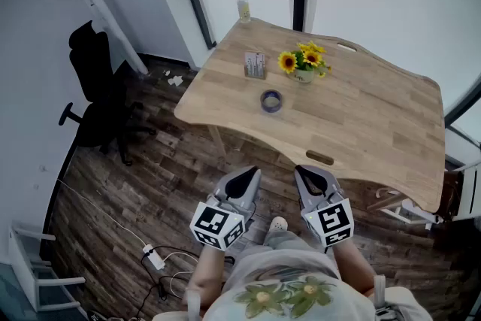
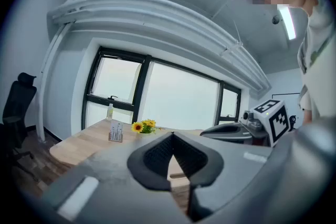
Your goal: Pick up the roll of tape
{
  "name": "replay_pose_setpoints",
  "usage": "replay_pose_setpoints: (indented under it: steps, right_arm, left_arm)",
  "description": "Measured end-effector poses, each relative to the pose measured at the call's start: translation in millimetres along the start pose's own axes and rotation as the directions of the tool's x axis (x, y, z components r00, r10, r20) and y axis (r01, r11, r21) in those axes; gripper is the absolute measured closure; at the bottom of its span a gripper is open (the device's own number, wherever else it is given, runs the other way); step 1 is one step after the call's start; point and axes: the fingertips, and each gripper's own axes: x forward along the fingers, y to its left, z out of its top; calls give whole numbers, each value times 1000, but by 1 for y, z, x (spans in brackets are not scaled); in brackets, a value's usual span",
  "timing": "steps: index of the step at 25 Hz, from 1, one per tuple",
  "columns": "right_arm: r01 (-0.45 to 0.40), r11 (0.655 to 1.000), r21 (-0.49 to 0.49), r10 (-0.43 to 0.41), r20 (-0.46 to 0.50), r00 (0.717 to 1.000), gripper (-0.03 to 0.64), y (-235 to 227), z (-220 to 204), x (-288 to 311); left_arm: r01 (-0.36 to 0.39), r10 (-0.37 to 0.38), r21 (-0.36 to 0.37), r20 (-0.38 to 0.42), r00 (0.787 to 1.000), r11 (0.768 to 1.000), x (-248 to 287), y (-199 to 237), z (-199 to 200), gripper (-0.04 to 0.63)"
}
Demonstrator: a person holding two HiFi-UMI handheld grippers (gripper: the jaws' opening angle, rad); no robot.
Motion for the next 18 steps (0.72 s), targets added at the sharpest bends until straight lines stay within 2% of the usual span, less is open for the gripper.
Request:
replay_pose_setpoints:
  steps: [10,18]
  right_arm:
    - [45,997,-67,-40,66,997,617,-30,26,34]
    - [-10,992,-125,13,18,1000,574,-34,29,51]
  left_arm:
    - [-9,8,39,15,1000,999,25,29,14,591]
    - [-32,31,31,13,999,999,29,44,17,591]
